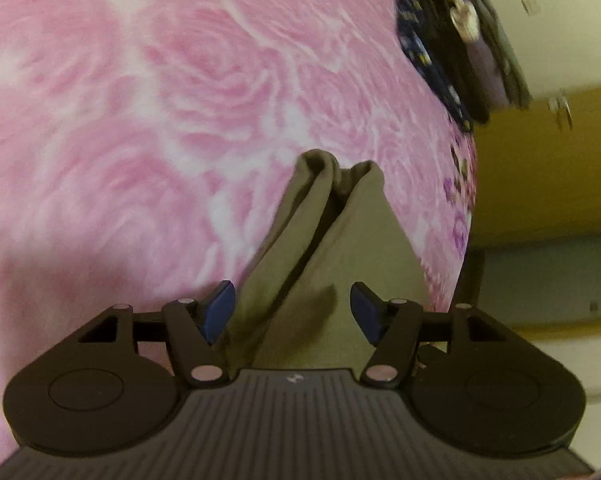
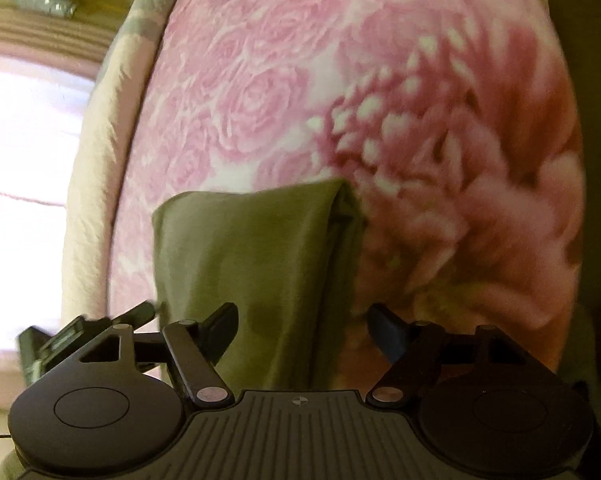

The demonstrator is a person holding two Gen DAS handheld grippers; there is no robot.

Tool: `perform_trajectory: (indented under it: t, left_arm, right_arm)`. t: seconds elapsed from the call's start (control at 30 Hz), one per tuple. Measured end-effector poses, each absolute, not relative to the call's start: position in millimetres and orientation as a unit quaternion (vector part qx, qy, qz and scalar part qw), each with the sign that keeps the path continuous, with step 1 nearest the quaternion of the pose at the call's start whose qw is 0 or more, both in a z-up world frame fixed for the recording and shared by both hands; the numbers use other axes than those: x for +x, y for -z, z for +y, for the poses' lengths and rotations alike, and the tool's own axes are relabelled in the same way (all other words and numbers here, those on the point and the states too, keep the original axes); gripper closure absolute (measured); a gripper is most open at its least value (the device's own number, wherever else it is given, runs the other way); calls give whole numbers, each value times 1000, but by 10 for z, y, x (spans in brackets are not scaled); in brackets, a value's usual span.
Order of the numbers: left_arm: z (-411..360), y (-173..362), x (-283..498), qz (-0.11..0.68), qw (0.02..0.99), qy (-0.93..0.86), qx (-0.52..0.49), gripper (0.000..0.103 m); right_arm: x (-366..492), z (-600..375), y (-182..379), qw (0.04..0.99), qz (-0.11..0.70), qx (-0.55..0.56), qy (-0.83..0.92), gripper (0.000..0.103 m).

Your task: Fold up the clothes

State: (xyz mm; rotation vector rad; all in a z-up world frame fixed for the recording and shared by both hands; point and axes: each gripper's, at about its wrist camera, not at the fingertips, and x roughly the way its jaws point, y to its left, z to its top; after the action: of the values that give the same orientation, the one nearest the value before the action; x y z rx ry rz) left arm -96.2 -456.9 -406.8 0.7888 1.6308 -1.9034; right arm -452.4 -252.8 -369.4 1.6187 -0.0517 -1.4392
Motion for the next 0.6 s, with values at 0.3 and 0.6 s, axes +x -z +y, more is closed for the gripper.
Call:
perform_trajectory:
  t: [0.3,0.6]
  left_arm:
    - [-3650,3774,-346,670,362,620,190,44]
    - [-2970,3616,-719,658,446,598,102,58]
  right_arm:
    - [-5057,-2667,3393,487,36,638,595,28]
    - [-4829,-3677,3181,671,181,539,476,40]
